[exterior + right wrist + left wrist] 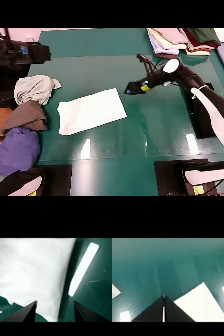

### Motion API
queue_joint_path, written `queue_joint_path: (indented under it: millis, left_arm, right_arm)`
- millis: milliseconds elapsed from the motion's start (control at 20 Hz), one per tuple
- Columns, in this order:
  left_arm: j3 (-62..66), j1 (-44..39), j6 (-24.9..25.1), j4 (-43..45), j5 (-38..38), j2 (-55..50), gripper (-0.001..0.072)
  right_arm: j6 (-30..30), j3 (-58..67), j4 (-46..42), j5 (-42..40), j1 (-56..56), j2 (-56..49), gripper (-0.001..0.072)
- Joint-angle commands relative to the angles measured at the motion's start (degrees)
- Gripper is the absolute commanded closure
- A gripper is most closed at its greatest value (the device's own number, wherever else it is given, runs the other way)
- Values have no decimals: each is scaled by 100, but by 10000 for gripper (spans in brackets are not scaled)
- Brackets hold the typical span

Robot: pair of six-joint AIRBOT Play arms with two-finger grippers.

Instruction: Fold the shirts.

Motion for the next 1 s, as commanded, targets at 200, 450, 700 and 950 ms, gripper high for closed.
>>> queue_joint_path:
  millis: [200,450,700,950]
  left_arm:
    - [-114,-433,7,-59,114,-297,682]
    - [-114,-433,0,-116,76,-295,683]
    - [-116,-942,4,-326,192,-304,684]
    - [-114,-1731,2,-297,313,-354,683]
  right_arm:
    - [-26,463,890,190,522,-1504,182]
    - [-7,1565,870,262,1495,-2492,463]
    - [4,2380,715,-7,1427,-2426,695]
    - [435,2280,-695,332,-262,-1110,695]
